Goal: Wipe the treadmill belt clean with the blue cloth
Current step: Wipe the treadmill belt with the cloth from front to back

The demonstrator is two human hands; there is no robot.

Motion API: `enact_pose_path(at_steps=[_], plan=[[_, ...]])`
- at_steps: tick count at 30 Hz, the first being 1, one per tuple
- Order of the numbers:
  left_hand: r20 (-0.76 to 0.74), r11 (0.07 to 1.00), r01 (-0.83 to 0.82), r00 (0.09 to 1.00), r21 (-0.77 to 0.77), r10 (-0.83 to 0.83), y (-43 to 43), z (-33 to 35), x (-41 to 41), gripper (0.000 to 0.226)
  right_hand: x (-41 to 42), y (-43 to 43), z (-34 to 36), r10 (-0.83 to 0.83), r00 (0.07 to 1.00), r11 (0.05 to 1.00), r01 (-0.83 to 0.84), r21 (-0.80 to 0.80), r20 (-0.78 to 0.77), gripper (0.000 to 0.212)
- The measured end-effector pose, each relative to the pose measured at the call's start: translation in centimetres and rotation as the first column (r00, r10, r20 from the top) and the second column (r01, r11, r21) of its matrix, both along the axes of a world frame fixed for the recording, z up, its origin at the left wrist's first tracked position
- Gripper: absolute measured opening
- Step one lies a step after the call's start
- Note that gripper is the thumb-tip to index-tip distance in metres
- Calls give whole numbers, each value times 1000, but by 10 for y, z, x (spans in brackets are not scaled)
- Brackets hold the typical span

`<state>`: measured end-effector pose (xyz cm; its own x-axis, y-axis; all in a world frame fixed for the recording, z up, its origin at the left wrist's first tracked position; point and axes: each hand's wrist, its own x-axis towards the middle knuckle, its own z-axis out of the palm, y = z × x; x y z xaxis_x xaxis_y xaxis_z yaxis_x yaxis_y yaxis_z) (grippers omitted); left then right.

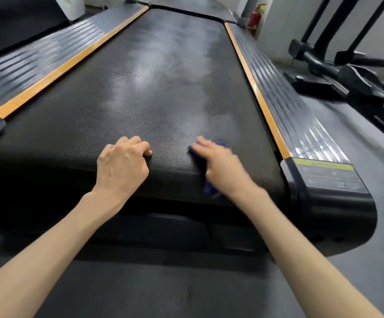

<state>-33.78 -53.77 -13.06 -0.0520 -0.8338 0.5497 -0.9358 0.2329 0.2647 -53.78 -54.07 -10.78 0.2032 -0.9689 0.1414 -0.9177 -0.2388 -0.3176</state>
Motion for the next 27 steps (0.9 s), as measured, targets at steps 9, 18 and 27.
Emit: enact_pose_path(at_steps=[9, 18, 27], plan=[[-5, 999, 11, 1000, 51, -11, -1, 1, 3, 22, -62, -69, 15, -387, 921, 912, 390, 128, -48, 58], [-9, 1000, 14, 1000, -5, -14, -6, -4, 5, 19, -54, 9, -14, -444, 868, 896, 435, -90, -222, 42], [20, 998, 31, 999, -53, -30, -9, -6, 4, 18, -47, -98, 4, -448, 877, 891, 454, -6, -173, 33]])
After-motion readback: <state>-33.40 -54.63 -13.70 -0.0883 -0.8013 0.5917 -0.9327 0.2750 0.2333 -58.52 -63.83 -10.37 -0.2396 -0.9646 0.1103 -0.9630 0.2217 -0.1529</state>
